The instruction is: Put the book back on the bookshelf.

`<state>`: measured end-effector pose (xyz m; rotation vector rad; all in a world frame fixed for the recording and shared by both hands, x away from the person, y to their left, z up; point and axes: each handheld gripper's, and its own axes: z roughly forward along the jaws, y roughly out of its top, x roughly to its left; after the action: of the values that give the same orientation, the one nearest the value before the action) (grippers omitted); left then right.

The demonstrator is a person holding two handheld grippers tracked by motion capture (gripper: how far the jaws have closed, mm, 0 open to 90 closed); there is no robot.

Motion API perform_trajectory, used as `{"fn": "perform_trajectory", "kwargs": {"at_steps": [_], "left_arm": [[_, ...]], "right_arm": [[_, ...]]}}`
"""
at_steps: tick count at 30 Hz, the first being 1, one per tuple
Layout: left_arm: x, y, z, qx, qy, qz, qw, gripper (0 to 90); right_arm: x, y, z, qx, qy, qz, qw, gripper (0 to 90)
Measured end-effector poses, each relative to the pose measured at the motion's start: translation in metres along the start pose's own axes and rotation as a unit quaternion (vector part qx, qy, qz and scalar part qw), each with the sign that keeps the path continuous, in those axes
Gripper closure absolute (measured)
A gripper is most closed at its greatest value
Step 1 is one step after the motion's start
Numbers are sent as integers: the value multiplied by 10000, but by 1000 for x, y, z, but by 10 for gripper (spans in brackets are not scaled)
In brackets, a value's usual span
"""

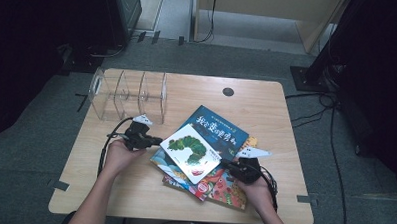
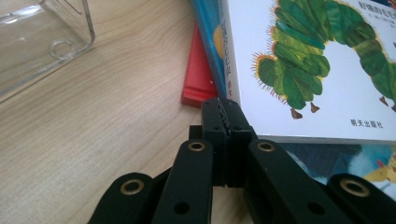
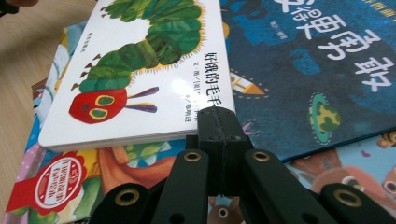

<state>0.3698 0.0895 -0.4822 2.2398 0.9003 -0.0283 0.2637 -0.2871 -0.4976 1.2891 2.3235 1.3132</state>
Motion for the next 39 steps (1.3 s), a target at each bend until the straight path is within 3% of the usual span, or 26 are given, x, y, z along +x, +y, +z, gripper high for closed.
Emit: {"fn": "perform_trajectory", "kwargs": {"at_steps": [16, 25, 39], "left_arm": [[-16, -15, -10, -38, -160, -70, 9998, 900], [-27, -23, -15, -15, -231, -152, 9996, 900], [-37, -29, -19, -10, -283, -194, 9994, 899]], "right_arm": [[-14, 13, 12, 25, -77, -29, 10000, 900], [-24, 23, 22, 32, 0, 161, 9999, 900], [-30, 37, 38, 10, -19, 102, 9999, 900]]}}
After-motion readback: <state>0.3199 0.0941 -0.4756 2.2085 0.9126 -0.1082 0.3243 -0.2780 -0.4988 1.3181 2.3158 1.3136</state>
